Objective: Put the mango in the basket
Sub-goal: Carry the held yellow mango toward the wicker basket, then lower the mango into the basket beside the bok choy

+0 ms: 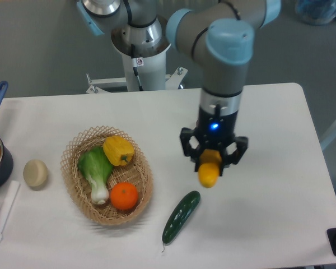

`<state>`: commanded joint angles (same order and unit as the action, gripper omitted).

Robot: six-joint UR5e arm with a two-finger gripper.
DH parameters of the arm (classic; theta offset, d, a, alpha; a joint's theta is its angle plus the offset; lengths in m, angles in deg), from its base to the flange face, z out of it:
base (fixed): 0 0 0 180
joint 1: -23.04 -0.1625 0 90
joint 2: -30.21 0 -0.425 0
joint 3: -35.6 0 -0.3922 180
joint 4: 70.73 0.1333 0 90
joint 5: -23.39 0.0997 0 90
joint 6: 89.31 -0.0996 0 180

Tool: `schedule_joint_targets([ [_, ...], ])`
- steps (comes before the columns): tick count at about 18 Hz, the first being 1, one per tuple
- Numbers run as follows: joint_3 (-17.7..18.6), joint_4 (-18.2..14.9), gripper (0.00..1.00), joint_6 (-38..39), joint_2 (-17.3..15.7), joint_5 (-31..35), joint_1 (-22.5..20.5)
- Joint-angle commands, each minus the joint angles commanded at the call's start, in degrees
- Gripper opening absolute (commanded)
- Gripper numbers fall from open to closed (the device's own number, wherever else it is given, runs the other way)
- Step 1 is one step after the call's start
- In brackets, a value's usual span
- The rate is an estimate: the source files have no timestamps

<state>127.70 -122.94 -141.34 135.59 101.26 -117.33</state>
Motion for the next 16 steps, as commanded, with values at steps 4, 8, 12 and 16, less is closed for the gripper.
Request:
schedule_joint_targets([
  [4, 2.8, 0.3, 0.37, -3.2, 0.1, 0.0, 2.2],
  [8, 4.6, 0.1, 0.37, -9.2, 0.1, 0.0, 4.1],
  [12, 7.4, 0.1, 0.37, -12.8, -0.4, 0.3, 7.6],
  [16, 8.6, 0.1, 0.37, -10.9, 0.3, 0.4, 12.0],
])
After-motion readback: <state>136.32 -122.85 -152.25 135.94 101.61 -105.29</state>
